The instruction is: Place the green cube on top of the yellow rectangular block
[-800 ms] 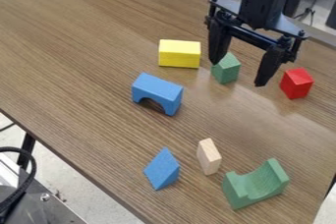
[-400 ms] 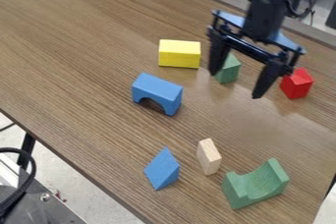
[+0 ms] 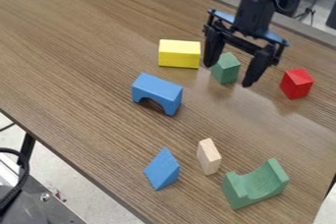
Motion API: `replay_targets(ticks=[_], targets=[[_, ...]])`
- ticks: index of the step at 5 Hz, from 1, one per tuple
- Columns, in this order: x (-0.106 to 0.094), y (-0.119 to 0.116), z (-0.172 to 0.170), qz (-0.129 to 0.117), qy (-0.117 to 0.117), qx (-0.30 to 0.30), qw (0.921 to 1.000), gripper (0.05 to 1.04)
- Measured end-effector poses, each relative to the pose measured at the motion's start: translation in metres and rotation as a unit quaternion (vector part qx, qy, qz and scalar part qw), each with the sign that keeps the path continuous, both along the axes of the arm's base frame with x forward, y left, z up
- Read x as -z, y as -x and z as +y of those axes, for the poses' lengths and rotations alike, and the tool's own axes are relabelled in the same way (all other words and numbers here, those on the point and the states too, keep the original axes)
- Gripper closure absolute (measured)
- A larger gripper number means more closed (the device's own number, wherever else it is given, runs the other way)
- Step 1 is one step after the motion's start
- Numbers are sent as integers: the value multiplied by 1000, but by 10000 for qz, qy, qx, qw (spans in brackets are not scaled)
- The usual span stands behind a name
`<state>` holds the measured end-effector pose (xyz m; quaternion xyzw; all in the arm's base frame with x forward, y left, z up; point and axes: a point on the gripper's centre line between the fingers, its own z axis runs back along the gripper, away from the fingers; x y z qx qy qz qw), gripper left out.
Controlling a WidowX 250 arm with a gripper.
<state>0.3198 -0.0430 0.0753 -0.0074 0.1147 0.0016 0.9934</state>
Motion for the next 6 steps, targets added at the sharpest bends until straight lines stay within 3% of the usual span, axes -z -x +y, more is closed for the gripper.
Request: replay_targets(ticks=[2, 3, 4, 5, 6], targets=[[8, -1, 18, -76, 221, -185, 9996, 93], [14, -7, 19, -343, 238, -62, 9991, 93], [20, -24, 18, -930, 10, -251, 9954, 93], [21, -35, 12, -1068, -89, -167, 9941, 93], [26, -41, 9, -1033, 2, -309, 9942, 93]])
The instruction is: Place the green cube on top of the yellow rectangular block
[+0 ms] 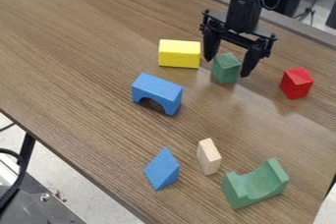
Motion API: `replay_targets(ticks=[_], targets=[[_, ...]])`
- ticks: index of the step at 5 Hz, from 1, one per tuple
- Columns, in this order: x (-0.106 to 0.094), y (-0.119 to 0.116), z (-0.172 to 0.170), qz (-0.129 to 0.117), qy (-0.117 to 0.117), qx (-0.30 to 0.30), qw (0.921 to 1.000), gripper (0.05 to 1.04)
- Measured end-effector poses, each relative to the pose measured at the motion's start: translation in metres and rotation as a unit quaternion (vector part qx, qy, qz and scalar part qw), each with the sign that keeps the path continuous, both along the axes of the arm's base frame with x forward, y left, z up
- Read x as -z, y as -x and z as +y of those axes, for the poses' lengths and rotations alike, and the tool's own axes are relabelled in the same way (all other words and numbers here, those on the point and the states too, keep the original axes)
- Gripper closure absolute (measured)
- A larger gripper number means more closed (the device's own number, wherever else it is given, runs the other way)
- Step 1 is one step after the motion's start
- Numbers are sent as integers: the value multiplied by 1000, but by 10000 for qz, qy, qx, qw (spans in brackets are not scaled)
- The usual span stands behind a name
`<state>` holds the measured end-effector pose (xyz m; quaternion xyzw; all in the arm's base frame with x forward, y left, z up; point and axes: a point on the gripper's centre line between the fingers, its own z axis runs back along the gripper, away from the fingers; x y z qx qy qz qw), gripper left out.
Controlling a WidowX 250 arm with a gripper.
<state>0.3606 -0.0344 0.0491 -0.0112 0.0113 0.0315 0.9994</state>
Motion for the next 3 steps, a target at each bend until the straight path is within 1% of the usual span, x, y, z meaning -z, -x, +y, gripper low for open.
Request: replay_targets(ticks=[1, 2, 3], targets=[[2, -3, 1, -19, 158, -159, 9997, 101], [13, -6, 7, 9, 293, -367, 9989, 184], [21, -4, 13, 45, 369, -628, 9973, 459]])
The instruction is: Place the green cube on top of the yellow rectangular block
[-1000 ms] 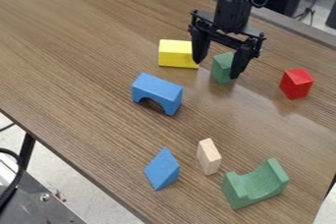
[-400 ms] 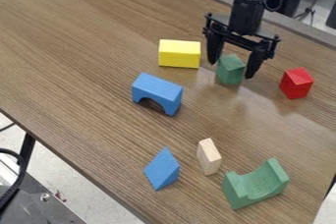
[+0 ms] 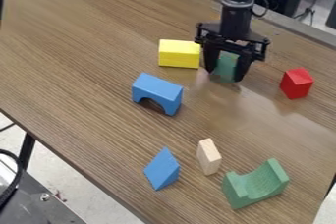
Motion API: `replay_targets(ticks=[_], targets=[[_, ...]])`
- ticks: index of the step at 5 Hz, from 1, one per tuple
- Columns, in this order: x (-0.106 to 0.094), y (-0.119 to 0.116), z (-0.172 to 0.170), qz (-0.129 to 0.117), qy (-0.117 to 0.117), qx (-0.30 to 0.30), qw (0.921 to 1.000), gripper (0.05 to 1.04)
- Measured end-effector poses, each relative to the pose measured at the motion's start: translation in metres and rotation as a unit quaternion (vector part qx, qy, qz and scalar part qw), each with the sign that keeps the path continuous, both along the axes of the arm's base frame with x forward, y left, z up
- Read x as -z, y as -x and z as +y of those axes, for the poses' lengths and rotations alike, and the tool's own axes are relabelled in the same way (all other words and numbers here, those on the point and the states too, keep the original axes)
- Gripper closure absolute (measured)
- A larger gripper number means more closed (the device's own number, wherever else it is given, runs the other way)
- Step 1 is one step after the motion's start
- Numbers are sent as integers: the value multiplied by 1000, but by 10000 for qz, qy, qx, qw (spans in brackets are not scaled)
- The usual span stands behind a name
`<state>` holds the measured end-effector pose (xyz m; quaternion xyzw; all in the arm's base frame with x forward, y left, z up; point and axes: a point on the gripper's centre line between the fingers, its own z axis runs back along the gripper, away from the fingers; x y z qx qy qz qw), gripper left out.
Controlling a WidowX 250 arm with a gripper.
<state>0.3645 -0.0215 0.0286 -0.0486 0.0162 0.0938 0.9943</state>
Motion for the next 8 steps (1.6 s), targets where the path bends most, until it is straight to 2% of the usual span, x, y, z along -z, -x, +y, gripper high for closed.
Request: replay_targets(ticks=[1, 2, 3, 4, 5, 6, 7, 8], targets=[[1, 1, 0, 12, 17, -60, 10000, 508], [1, 7, 2, 42, -13, -124, 9999, 508], [-8, 22, 3, 82, -101, -184, 9997, 508], [-42, 36, 0, -132, -119, -214, 9996, 508], [-49, 49, -1, -43, -202, -237, 9995, 508], [-50, 45, -2, -136, -62, -237, 9996, 508], [-57, 24, 9, -21, -132, -168, 9998, 508], [-72, 9, 27, -142, -198, -256, 9994, 508]])
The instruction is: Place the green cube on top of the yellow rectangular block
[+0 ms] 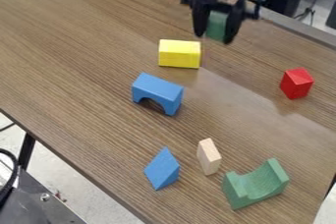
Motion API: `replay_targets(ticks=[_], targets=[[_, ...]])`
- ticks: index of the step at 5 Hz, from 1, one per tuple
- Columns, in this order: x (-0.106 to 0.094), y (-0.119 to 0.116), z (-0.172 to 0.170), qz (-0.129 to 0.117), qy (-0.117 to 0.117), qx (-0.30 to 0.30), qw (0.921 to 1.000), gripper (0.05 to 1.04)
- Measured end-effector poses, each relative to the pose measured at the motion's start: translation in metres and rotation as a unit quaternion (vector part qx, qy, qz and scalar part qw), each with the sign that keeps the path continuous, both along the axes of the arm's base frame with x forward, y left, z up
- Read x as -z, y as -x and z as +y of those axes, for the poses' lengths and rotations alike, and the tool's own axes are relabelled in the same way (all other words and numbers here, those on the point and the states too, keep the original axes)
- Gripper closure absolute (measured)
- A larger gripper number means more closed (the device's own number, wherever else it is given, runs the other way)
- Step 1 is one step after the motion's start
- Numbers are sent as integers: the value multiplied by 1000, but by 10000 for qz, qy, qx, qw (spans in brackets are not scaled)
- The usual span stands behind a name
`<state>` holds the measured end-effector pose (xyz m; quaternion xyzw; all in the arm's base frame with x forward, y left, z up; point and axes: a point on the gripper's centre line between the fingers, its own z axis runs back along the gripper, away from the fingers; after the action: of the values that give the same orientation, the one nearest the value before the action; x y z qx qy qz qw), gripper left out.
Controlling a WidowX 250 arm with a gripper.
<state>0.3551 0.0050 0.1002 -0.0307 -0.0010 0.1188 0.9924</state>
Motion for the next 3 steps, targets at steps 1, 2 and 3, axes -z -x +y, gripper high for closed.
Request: replay_targets(ticks=[1, 2, 3], targets=[[2, -5, 12, 110, 76, -202, 9997, 508], [10, 8, 27, 383, 140, -507, 9979, 508], [19, 26, 30, 700, 174, -660, 9952, 508]])
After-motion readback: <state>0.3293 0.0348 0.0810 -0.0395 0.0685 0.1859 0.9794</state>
